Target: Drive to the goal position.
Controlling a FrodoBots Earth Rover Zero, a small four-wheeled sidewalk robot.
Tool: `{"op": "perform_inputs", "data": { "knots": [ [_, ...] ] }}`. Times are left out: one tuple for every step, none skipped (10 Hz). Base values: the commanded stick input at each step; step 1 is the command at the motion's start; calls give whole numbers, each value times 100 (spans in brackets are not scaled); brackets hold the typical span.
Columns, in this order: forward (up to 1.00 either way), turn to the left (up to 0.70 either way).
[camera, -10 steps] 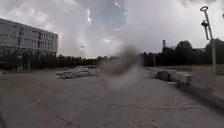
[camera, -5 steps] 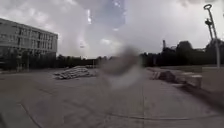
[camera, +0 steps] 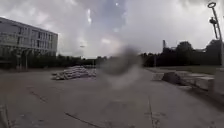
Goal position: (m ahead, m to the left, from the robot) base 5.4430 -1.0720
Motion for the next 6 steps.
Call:
{"op": "perform_inputs", "data": {
  "knots": [
    [70, 0],
    [70, 0],
    [70, 0],
    [70, 0],
    [70, 0],
    [70, 0]
  ]
}}
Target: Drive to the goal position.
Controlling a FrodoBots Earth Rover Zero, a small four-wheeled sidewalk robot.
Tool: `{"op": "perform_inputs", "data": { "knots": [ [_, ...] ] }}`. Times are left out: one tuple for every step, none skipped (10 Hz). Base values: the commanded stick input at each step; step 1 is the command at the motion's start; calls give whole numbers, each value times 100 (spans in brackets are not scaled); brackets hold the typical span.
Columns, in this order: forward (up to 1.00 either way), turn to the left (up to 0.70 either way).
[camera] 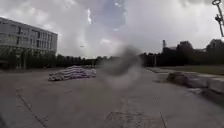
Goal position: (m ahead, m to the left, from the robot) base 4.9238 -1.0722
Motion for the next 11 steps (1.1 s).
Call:
{"op": "perform_inputs", "data": {
  "knots": [
    [70, 0],
    [70, 0],
    [70, 0],
    [70, 0],
    [70, 0],
    [70, 0],
    [70, 0],
    [70, 0],
    [70, 0],
    [70, 0],
    [70, 0]
  ]
}}
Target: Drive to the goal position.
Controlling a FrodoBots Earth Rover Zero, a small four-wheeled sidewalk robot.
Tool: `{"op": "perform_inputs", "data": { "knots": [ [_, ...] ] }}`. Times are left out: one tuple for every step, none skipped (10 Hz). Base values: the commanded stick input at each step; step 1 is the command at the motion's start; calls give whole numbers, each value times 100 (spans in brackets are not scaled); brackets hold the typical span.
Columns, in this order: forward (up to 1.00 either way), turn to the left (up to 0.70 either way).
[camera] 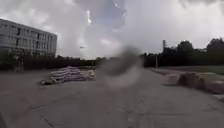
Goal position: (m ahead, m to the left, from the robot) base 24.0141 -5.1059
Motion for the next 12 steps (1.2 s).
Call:
{"op": "perform_inputs", "data": {
  "knots": [
    [70, 0],
    [70, 0],
    [70, 0],
    [70, 0],
    [70, 0],
    [70, 0],
    [70, 0],
    [70, 0],
    [70, 0],
    [70, 0],
    [70, 0],
    [70, 0]
  ]
}}
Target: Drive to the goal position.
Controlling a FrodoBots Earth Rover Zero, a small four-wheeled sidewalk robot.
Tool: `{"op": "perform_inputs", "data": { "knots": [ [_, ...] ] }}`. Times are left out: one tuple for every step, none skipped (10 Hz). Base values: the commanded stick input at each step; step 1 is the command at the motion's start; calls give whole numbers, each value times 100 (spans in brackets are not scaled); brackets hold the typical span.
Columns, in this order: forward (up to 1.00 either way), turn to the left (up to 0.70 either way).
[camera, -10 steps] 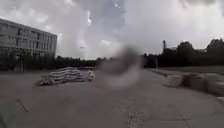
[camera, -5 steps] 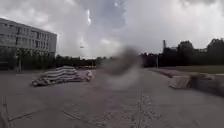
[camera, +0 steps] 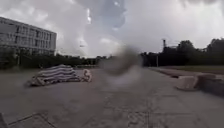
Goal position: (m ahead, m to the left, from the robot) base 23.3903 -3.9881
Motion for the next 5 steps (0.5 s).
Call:
{"op": "perform_inputs", "data": {
  "knots": [
    [70, 0],
    [70, 0],
    [70, 2],
    [70, 0],
    [70, 0]
  ]
}}
